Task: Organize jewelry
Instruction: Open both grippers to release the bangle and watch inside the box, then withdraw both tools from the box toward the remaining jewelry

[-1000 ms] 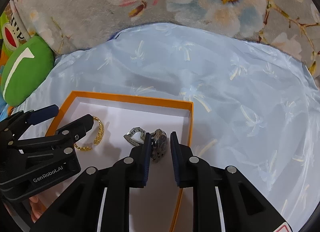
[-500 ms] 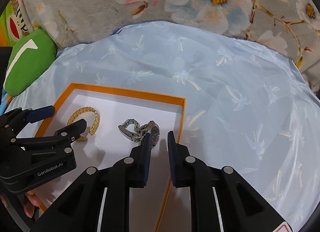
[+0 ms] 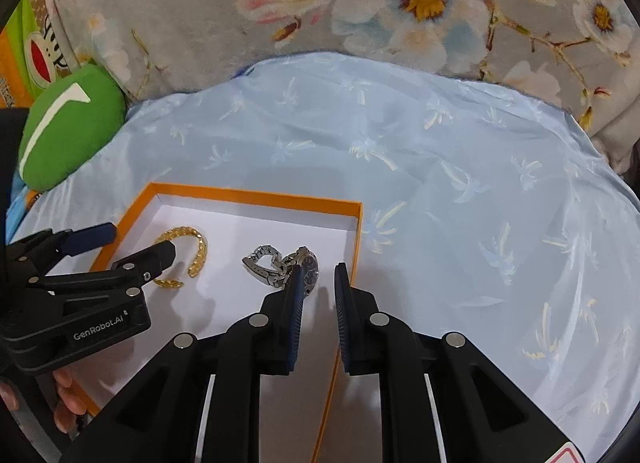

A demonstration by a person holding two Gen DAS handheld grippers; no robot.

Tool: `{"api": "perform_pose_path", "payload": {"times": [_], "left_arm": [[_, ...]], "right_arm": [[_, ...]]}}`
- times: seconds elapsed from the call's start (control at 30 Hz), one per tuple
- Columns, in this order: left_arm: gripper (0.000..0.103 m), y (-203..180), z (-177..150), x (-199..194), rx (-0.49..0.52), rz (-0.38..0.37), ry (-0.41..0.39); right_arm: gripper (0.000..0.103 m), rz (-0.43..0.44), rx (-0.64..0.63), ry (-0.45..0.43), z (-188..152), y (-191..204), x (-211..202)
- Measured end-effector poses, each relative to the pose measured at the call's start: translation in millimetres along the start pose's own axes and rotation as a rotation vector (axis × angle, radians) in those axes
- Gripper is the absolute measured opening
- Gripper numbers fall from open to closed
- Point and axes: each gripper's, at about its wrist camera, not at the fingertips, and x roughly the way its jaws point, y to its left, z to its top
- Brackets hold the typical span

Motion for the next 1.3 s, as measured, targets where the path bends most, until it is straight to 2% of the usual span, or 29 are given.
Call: {"api": "perform_pose_path", "payload": {"times": [0.2,0.37,0.57,0.7,0.8,0.9,1.07,1.3], "left_arm": [[0.074,10.3,-28.9,-59.5,0.041,0.080,-0.095],[0.074,25.9,-75.9,-99.5,0.005,0.050,-0.088],[0.074,29.2,-130.2,-131.2,-0.025,0.047,-0.094],[0.074,19.5,-160.1,-141.0,-0.006,0.057,-0.103],[0.074,16.9,-177.0,-141.0,-0.019,0.033,-0.090],[0.074,17.6,-188.3,-135.9,-0.030,0.020,-0.068],[0.074,18.7,-198.0,-133.9,-0.036,0.025,-0.069],[0.074,25.7,-200.7,-133.1,-0.064,0.015,-0.075]], "right_arm": [[0.016,0.020,-0.046,-0.036,-41.2,3.5,-65.9],[0.019,0.082,-0.032,0.005,-95.6,13.2,-94.6],[0.019,0.111,-0.019,0.042,-140.8,32.4,-103.4],[0.020,0.129,0.031,0.037,-152.2,33.6,-105.2],[0.020,0.131,0.055,0.031,-157.9,34.1,-108.5],[0.025,0.116,0.066,0.025,-163.5,34.6,-109.3],[0.027,0.084,0.048,0.029,-169.4,40.2,-108.8],[0.028,0.081,0.045,0.030,-164.1,41.3,-104.3]]}}
